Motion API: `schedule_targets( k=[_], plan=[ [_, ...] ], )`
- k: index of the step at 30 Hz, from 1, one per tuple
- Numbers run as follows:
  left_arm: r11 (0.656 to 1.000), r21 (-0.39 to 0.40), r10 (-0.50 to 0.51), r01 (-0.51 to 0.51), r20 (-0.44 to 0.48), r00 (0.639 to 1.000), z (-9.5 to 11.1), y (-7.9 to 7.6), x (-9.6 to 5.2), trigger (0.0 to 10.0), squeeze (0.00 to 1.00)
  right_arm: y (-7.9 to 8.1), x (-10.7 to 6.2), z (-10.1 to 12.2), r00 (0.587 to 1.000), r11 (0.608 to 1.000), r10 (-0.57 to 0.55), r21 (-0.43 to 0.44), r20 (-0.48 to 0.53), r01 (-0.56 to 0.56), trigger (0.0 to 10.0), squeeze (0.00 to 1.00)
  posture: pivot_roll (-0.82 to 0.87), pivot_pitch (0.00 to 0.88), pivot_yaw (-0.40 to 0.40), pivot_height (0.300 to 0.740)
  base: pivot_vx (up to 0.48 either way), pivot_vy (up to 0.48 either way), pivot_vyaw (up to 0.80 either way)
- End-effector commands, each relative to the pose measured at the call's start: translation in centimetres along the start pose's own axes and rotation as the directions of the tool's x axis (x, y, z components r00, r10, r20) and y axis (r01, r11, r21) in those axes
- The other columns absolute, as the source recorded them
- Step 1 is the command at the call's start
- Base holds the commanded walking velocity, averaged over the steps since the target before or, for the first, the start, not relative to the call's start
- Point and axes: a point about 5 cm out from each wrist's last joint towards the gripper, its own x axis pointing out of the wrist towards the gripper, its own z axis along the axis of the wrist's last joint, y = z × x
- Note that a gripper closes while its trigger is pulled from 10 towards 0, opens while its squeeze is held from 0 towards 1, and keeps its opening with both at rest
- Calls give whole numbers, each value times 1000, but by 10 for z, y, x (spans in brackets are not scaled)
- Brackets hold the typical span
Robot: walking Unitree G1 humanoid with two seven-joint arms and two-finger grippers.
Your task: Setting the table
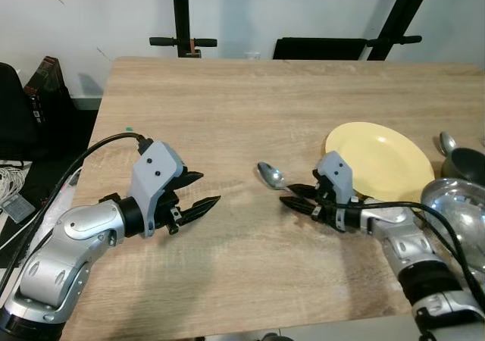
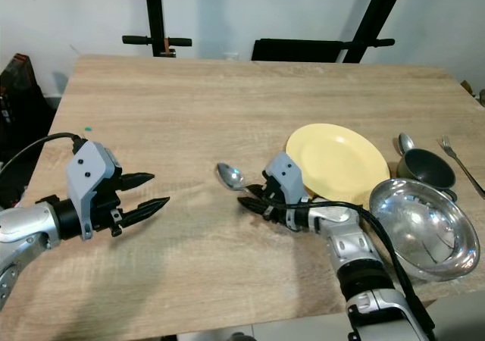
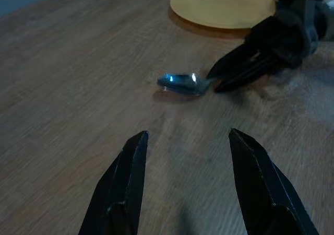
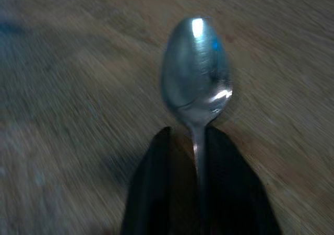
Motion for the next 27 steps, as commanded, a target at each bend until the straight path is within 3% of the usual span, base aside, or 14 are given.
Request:
schedule_targets(
  k=[1,8,15,20,21,22,27],
  plan=[
    [1000,-5,-7,7,-6,1000,-3,-2,2,10000,31,14,9,-22,993,998,51,35,-103,-47,0,0,-47,41,12,740,0,0,0],
    [1000,-7,-4,4,-6,1000,-3,-3,2,10000,27,24,32,-9,996,998,64,24,-54,-62,0,0,-45,48,9,740,0,0,0],
    [1000,-9,-2,2,-4,1000,-2,-4,3,10000,27,28,44,0,998,998,57,15,-19,-56,0,0,-40,52,5,740,0,0,0],
    [1000,-11,3,-3,-2,1000,-1,-4,3,10000,27,30,52,21,995,999,39,2,90,-39,0,0,-39,56,1,740,0,0,0],
    [1000,-12,3,-3,-1,1000,-1,-5,4,10000,27,32,53,26,992,999,49,1,115,-49,2667,0,-40,57,1,740,0,0,0],
    [1000,-13,4,-4,-1,1000,-1,-5,4,10000,27,33,53,30,990,998,55,0,132,-56,10000,0,-40,57,1,740,0,0,0],
    [1000,-14,4,-4,0,1000,-1,-5,4,10000,27,34,53,35,986,998,56,-6,157,-56,10000,0,-42,58,1,740,0,0,0]
  ],
)
